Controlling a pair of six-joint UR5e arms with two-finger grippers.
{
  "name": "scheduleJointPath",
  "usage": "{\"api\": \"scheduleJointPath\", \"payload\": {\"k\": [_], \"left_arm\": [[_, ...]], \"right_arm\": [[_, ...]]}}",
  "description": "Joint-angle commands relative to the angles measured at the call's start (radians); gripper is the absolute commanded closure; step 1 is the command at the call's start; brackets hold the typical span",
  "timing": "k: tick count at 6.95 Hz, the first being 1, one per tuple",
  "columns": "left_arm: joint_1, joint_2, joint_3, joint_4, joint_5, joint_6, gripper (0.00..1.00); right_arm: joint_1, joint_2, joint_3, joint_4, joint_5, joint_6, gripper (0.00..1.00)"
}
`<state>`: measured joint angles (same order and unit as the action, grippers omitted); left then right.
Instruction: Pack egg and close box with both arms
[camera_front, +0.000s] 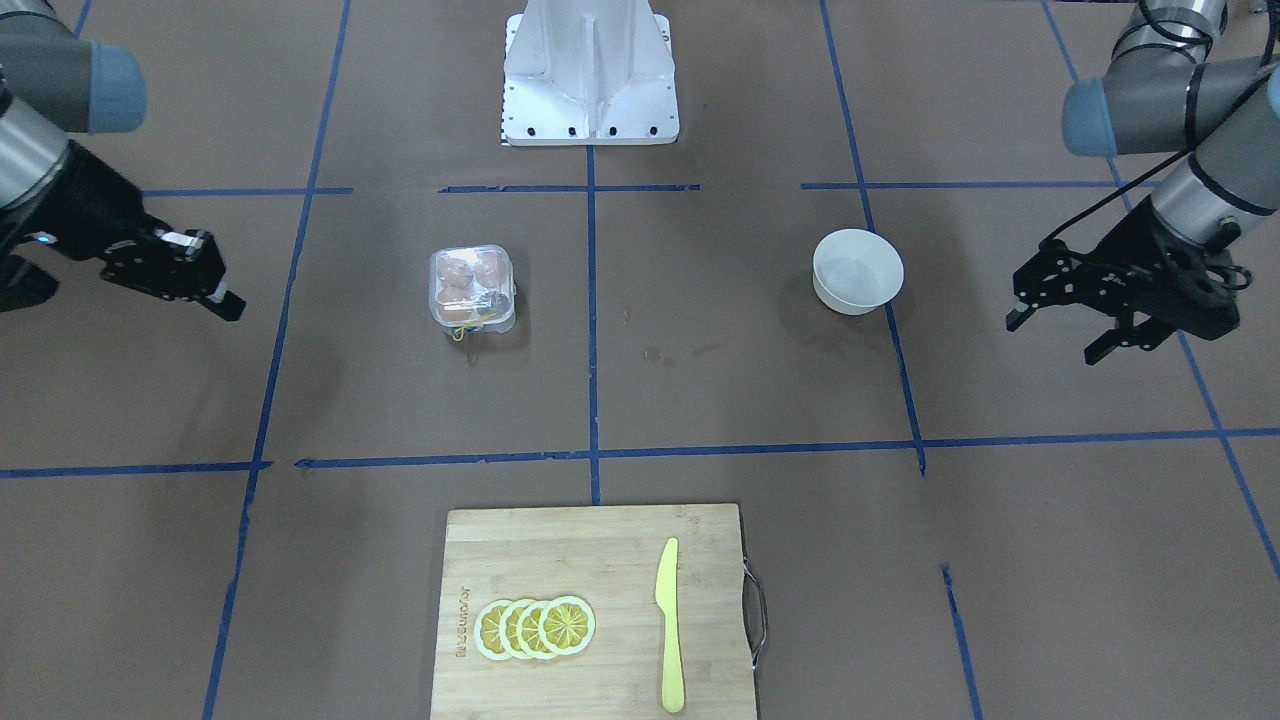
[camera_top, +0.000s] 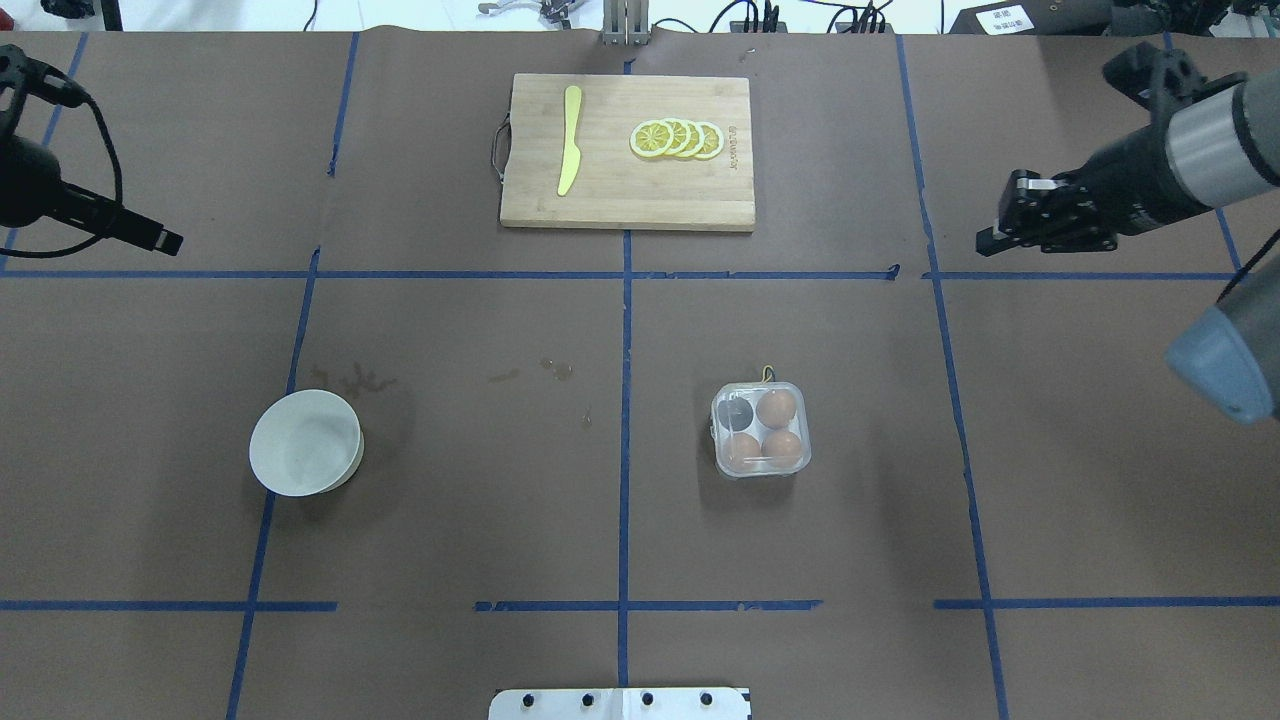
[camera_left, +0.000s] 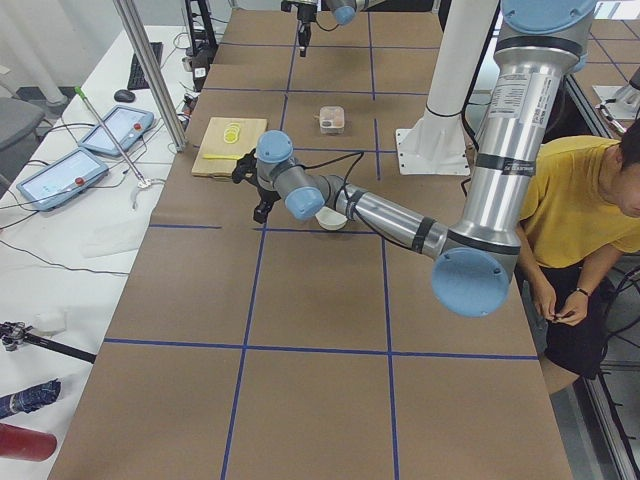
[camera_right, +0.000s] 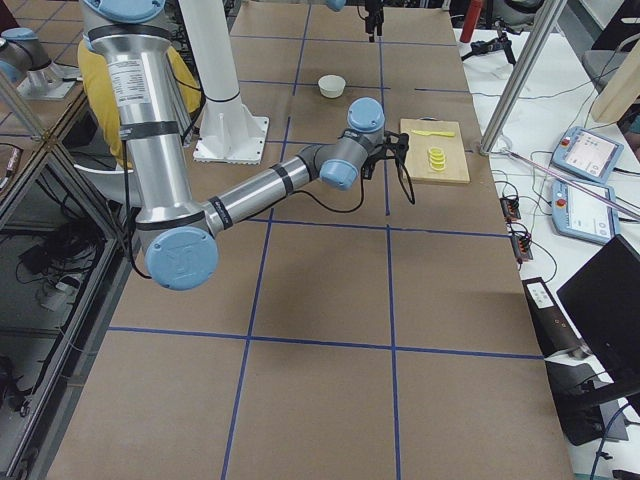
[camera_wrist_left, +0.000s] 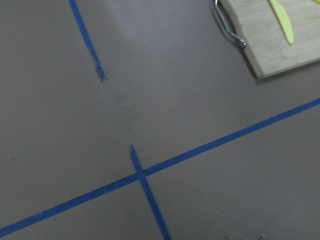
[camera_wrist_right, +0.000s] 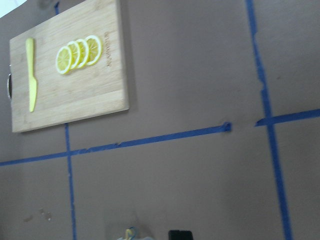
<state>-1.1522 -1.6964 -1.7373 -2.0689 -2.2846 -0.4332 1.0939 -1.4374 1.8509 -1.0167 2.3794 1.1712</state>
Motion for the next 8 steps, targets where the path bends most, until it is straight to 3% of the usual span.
{"api": "scheduleJointPath", "payload": {"k": [1,2,4,5,6,8], "left_arm": [[-0.171,0.034,0.083,0.009,0.022,0.255,0.04],[-0.228,0.023,0.217,0.009,0.025,0.407,0.02],[-0.329,0.024,0.223,0.108,0.068,0.444,0.01],[-0.372,0.02,0.222,0.225,0.067,0.57,0.0],[-0.412,0.002,0.204,0.325,0.065,0.62,0.0],[-0.416,-0.069,0.09,0.685,0.05,0.622,0.0]], "right_arm": [[0.166,-0.121,-0.054,-0.079,0.012,-0.347,0.0],[0.254,-0.121,-0.071,-0.212,0.011,-0.584,0.0],[0.384,-0.034,-0.145,-0.557,-0.055,-1.124,0.0],[0.417,0.01,-0.236,-0.633,-0.052,-1.245,0.0],[0.457,0.012,-0.306,-0.634,-0.027,-1.255,0.0],[0.468,0.018,-0.347,-0.637,-0.006,-1.262,0.0]]}}
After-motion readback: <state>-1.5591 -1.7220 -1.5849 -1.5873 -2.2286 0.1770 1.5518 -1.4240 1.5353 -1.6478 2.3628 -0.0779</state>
